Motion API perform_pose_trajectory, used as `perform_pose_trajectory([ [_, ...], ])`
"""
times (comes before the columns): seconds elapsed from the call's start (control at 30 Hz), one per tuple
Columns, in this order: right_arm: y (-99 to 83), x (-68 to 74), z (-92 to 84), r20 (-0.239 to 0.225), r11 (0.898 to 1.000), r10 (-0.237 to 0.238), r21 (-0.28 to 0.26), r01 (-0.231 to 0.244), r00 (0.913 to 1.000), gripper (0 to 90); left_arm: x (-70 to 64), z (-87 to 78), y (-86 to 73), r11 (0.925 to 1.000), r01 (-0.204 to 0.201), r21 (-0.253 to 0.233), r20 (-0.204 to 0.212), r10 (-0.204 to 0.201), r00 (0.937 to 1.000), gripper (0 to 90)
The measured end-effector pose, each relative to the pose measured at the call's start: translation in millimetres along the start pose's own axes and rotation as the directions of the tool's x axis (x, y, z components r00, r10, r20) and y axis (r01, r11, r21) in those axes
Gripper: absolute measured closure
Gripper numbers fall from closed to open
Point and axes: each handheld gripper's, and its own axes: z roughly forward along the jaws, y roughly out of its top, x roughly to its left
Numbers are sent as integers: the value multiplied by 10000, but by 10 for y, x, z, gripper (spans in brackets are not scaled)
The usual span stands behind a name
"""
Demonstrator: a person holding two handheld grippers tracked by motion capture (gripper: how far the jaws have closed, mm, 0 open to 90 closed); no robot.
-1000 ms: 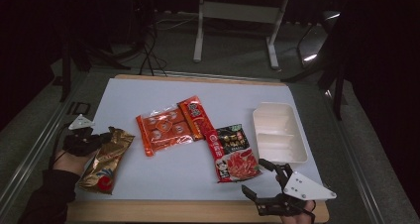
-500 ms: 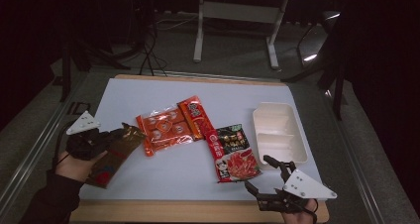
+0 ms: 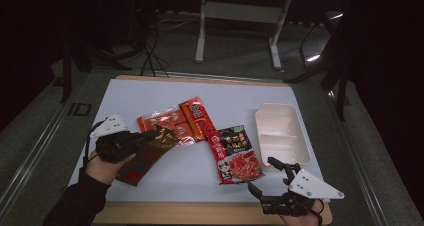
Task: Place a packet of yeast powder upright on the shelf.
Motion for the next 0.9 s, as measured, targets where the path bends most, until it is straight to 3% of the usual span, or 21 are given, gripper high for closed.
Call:
perform_pose_trajectory([
  [0.13,6,-3,-6,-53,9998,92,151,-91,9999,113,-131,102,65,9990,-178,-398,553,200,9983,900],
  [0.3,30,-23,-16,-135,9993,295,219,-292,9995,133,-198,159,113,9961,154,-869,990,-67,9951,900],
  [0.33,61,-29,-13,-157,9994,284,206,-281,9995,136,-233,187,134,9943,167,-1057,1321,-26,9912,900],
  [0.5,140,-41,19,-256,9996,57,279,-50,9997,137,-320,252,172,9912,183,-1309,1649,36,9863,900],
  [0.53,176,-55,47,-385,9995,96,309,-84,9992,159,-347,295,185,9893,283,-1430,1902,-6,9817,900],
  [0.57,176,-55,47,-385,9995,96,309,-84,9992,159,-347,295,185,9893,283,-1430,1902,-6,9817,900],
  [0.6,204,-66,88,-470,9996,199,231,-188,9987,160,-374,342,187,9847,505,-1665,2096,-147,9777,900],
  [0.7,265,-86,143,-457,9998,169,53,-167,9988,164,-413,388,191,9828,424,-1799,2153,-27,9766,900],
  [0.73,290,-97,159,-498,9999,119,30,-118,9987,164,-447,432,198,9790,455,-1987,2381,31,9712,900],
  [0.83,369,-127,212,-470,10000,-26,-68,23,9989,164,-493,496,214,9748,532,-2168,2521,33,9677,900],
  [0.9,423,-152,248,-496,9999,-87,-82,83,9987,164,-519,558,223,9749,642,-2133,2761,-29,9611,900],
])
